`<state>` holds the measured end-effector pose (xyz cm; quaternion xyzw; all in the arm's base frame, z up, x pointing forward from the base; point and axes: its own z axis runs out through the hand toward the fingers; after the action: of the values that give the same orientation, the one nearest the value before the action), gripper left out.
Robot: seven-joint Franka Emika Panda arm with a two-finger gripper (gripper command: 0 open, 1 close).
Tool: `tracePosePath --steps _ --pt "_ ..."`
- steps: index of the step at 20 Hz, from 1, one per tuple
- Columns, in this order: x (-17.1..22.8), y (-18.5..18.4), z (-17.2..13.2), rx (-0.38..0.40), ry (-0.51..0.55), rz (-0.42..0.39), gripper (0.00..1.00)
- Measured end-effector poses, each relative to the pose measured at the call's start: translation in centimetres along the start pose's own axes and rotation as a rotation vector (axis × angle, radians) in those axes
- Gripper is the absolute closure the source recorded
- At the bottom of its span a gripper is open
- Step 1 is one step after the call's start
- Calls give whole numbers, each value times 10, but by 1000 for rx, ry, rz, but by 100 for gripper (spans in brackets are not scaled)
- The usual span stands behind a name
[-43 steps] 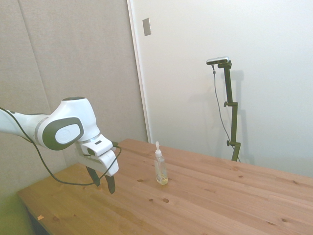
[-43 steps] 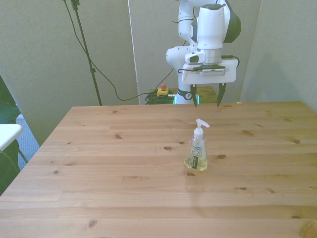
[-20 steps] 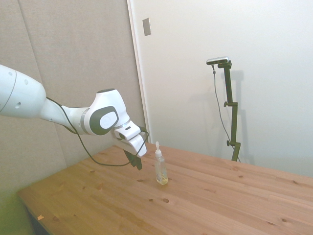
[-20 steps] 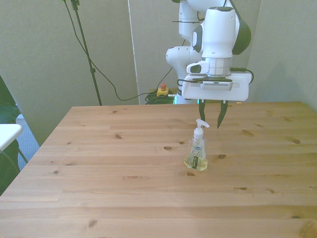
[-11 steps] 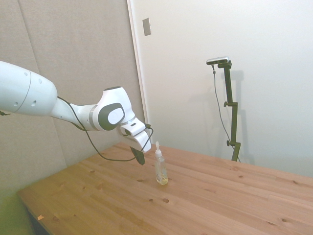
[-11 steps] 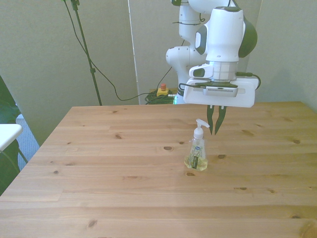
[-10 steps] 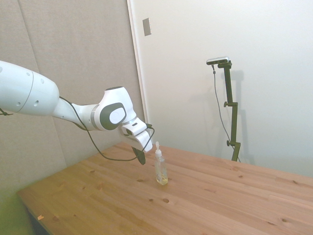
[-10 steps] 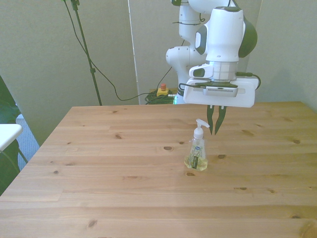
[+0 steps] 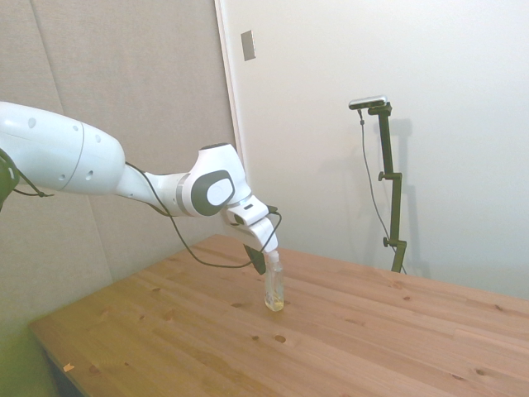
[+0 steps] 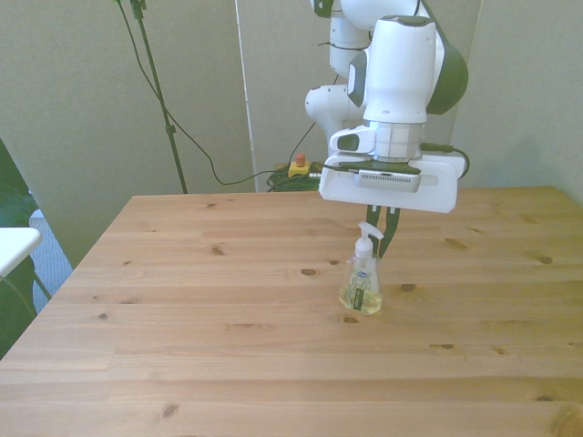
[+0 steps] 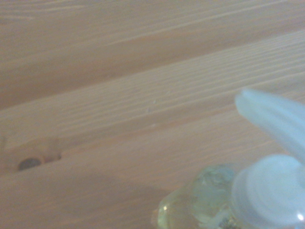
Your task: Knock down the sanitizer
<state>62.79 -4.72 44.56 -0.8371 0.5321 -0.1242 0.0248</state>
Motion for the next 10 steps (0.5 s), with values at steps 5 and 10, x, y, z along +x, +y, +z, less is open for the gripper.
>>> tracePosePath --steps 5,10 --pt "39 0 3 1 32 57 100" --pt "71 10 -3 16 49 118 100"
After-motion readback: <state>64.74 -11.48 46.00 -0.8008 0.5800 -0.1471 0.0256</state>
